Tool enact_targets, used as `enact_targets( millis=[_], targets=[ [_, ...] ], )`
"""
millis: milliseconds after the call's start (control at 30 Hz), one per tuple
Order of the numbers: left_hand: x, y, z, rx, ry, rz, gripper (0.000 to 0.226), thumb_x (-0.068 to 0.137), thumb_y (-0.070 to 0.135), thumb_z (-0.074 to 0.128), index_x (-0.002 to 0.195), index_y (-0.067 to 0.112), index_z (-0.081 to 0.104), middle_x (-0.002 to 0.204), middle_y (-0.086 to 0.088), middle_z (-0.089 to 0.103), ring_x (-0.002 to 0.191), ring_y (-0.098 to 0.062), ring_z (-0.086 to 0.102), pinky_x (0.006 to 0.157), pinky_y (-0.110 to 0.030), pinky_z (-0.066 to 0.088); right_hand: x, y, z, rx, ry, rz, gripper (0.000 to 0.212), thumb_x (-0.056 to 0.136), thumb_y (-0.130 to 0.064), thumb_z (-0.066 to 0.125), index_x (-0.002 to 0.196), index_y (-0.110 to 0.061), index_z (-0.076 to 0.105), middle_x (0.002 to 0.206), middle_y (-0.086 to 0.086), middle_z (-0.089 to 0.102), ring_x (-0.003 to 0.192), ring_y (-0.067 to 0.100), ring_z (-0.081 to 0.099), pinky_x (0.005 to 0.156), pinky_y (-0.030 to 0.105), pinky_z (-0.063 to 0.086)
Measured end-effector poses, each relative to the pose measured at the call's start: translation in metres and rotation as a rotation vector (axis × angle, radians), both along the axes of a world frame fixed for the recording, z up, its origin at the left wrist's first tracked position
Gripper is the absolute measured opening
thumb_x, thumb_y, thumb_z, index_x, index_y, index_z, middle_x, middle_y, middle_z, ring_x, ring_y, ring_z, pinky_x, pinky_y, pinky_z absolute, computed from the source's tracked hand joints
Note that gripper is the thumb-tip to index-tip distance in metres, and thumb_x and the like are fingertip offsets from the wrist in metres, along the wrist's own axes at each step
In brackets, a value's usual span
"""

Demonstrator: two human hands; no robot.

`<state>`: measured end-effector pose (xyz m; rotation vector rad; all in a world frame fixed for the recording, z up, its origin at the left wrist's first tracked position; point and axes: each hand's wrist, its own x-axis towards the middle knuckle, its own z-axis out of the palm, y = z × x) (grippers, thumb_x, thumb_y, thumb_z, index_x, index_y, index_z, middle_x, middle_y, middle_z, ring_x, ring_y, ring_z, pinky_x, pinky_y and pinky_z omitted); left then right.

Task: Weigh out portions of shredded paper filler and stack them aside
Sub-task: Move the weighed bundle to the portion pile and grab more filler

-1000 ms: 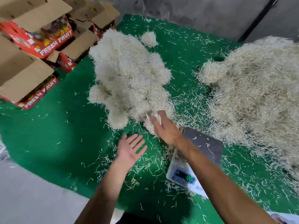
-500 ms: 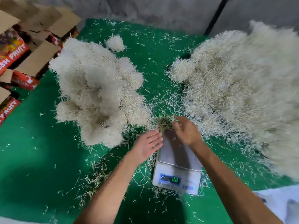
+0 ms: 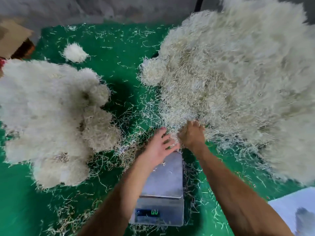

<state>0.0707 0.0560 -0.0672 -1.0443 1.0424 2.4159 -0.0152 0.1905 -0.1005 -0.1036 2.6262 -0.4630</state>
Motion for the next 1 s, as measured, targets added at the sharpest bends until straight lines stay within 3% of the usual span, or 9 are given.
enact_targets(
  millis=[100, 200, 333, 400, 500, 600, 733, 900, 1000],
  targets=[
    [-0.030, 0.001, -0.004, -0.224, -0.045, -0.117, 0.051, 0.097, 0.053, 0.057, 0.141, 0.030, 0.048, 0.148, -0.007, 0.047, 0.127, -0.032, 0.054, 0.105, -0.058, 0.047, 0.005, -0.028, 0.009, -0.381, -0.041, 0.035, 0.019, 0.101, -0.017, 0.061, 0.116, -0.005, 0.062, 0.102, 0.014, 0.070, 0.079, 0.021, 0.070, 0.077, 0.028, 0.060],
    [-0.051, -0.017, -0.006, -0.257, -0.062, -0.069, 0.039, 0.092, 0.053, 0.062, 0.121, 0.027, 0.063, 0.142, -0.015, 0.056, 0.125, -0.030, 0.060, 0.095, -0.048, 0.055, 0.002, -0.041, 0.032, -0.673, -0.073, 0.358, 0.031, 0.102, -0.023, 0.055, 0.131, -0.018, 0.065, 0.114, 0.006, 0.072, 0.064, 0.007, 0.061, 0.070, 0.013, 0.053],
    [-0.051, -0.053, -0.025, -0.583, -0.222, 0.053, 0.031, 0.097, 0.037, 0.060, 0.120, 0.016, 0.064, 0.134, -0.014, 0.062, 0.120, -0.033, 0.062, 0.097, -0.044, 0.052, -0.046, -0.027, 0.044, -0.536, 0.290, 0.270, 0.024, 0.105, -0.043, 0.049, 0.113, -0.031, 0.068, 0.130, -0.001, 0.068, 0.091, 0.013, 0.071, 0.084, 0.037, 0.063],
    [-0.043, -0.052, -0.020, -0.627, -0.188, -0.003, 0.025, 0.098, 0.042, 0.060, 0.113, 0.023, 0.066, 0.120, -0.010, 0.066, 0.101, -0.026, 0.065, 0.087, -0.041, 0.055, -0.063, -0.026, 0.034, -0.328, 0.212, 0.280, 0.035, 0.104, -0.035, 0.057, 0.135, -0.018, 0.057, 0.133, 0.007, 0.061, 0.092, 0.019, 0.069, 0.090, 0.037, 0.060],
    [-0.047, -0.046, -0.017, -0.732, -0.182, -0.074, 0.017, 0.102, 0.043, 0.053, 0.110, 0.031, 0.063, 0.112, -0.003, 0.058, 0.082, -0.015, 0.054, 0.064, -0.030, 0.046, -0.048, -0.037, 0.018, -0.064, 0.023, 0.339, 0.027, 0.101, -0.018, 0.062, 0.126, -0.008, 0.057, 0.119, 0.010, 0.058, 0.094, 0.027, 0.069, 0.086, 0.037, 0.061],
    [-0.061, -0.038, -0.013, -0.516, -0.095, -0.091, 0.047, 0.106, 0.045, 0.044, 0.149, 0.026, 0.045, 0.153, -0.004, 0.044, 0.135, -0.029, 0.048, 0.107, -0.046, 0.044, -0.033, -0.047, 0.023, -0.414, 0.078, 0.352, 0.029, 0.099, -0.023, 0.065, 0.127, -0.014, 0.068, 0.116, 0.008, 0.072, 0.085, 0.019, 0.072, 0.080, 0.029, 0.058],
    [-0.063, -0.040, 0.003, -0.389, -0.043, 0.013, 0.054, 0.105, 0.046, 0.043, 0.150, 0.016, 0.043, 0.155, -0.013, 0.044, 0.141, -0.035, 0.044, 0.103, -0.039, 0.043, -0.030, -0.032, 0.044, -0.875, 0.147, 0.165, 0.025, 0.104, -0.038, 0.054, 0.122, -0.032, 0.069, 0.105, -0.020, 0.073, 0.042, 0.008, 0.051, 0.038, 0.021, 0.042],
    [-0.047, -0.071, 0.031, -0.426, 0.119, -0.007, 0.026, 0.097, 0.036, 0.057, 0.096, 0.020, 0.077, 0.096, -0.013, 0.075, 0.087, -0.031, 0.073, 0.066, -0.037, 0.060, -0.046, -0.001, 0.041, -0.558, 0.356, 0.532, 0.055, 0.100, -0.026, 0.060, 0.151, -0.031, 0.042, 0.151, -0.003, 0.049, 0.062, 0.003, 0.063, 0.053, 0.025, 0.056],
    [-0.041, -0.092, 0.056, -0.335, 0.186, -0.042, 0.021, 0.086, 0.038, 0.067, 0.086, 0.018, 0.072, 0.086, -0.009, 0.067, 0.086, -0.032, 0.066, 0.083, -0.044, 0.054, -0.053, -0.007, 0.037, -0.386, 0.449, 0.634, 0.041, 0.102, -0.025, 0.060, 0.142, -0.019, 0.059, 0.143, 0.006, 0.062, 0.087, 0.018, 0.075, 0.073, 0.035, 0.064]
  ],
)
